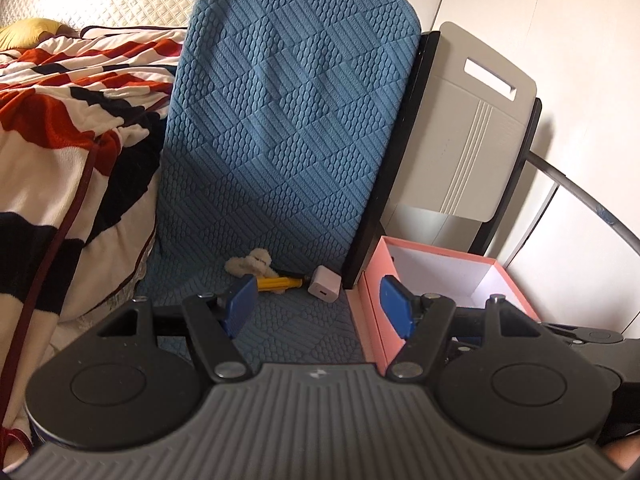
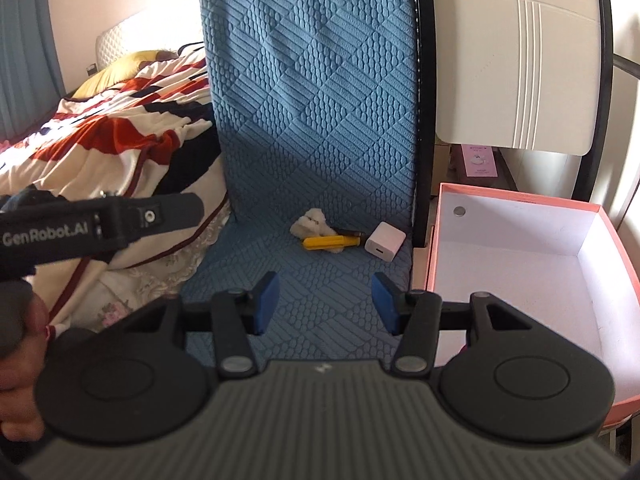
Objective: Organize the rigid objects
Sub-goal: 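Withdraw the left tool from the box back toward the cushion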
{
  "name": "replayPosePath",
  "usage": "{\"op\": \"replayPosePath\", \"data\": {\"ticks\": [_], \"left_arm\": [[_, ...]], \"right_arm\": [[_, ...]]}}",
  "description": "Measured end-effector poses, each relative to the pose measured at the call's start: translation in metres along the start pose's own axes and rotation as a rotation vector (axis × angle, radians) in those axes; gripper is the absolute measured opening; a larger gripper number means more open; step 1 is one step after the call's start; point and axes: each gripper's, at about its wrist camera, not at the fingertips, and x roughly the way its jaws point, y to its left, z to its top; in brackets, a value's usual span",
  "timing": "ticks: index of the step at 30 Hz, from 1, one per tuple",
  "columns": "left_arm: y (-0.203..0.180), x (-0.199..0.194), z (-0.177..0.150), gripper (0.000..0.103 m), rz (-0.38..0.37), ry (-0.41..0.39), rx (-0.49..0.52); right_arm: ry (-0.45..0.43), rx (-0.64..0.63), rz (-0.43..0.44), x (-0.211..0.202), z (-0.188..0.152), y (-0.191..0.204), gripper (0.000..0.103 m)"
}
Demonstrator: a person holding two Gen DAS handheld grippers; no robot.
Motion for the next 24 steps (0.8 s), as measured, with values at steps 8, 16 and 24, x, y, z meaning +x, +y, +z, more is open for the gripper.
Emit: {"op": "replayPosePath", "data": {"ticks": [8, 16, 24], "left_arm": [[0.019, -0.011, -0.020, 0.073, 0.004, 0.030, 0.011], [0.025, -0.017, -0.017, 0.073, 0.023, 0.025, -0.007], [0.010, -0.006, -0.018, 0.089, 0.022, 0.044, 0.020]], "right_arm": [[0.030, -0.005, 0.003, 0.002, -0.017, 0.028, 0.054], [0.035, -0.031, 0.002, 0.005, -0.016, 0.035, 0.078], [0.077, -0.002, -0.028, 0.015, -0.019, 0.015, 0.080]]}}
